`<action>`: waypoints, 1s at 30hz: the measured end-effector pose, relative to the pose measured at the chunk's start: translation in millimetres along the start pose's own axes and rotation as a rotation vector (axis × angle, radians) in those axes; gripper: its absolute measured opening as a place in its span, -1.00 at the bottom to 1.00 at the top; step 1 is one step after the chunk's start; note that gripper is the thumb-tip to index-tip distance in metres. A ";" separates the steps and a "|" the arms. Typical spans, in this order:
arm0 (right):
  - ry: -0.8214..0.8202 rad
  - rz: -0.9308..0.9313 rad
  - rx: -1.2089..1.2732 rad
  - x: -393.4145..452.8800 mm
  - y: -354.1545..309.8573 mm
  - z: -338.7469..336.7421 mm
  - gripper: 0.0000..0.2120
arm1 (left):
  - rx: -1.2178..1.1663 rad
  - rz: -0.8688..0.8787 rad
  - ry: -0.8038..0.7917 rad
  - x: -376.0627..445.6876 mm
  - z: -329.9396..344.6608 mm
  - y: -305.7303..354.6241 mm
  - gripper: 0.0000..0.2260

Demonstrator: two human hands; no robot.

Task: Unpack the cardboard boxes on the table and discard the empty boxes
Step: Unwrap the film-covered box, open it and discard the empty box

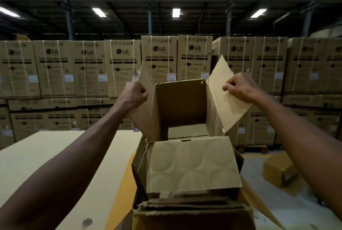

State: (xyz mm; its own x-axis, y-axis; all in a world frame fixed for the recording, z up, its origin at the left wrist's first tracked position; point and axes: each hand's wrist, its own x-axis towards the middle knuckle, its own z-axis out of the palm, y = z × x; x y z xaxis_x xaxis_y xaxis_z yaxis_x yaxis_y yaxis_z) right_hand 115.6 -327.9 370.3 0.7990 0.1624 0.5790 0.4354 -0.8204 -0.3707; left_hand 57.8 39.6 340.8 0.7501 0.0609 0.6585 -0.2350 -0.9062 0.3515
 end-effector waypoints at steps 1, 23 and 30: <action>-0.021 0.008 0.004 0.0 5.7 5.2 -0.84 | -0.005 -0.013 -0.013 0.1 4.7 -1.3 -0.79; -0.317 0.182 0.024 27.7 94.7 145.3 -0.87 | -0.103 -0.267 -0.258 9.4 127.2 -102.8 -0.83; -0.356 0.195 0.023 24.0 109.7 171.2 -0.87 | -0.077 -0.305 -0.290 3.4 151.1 -121.9 -0.88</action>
State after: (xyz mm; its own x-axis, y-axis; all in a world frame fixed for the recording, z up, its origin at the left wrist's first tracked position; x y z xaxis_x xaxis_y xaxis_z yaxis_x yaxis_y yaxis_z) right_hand 253.6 -320.2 219.2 0.9593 0.1882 0.2103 0.2677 -0.8429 -0.4668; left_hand 182.4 87.0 199.7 0.9327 0.1908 0.3060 -0.0127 -0.8307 0.5566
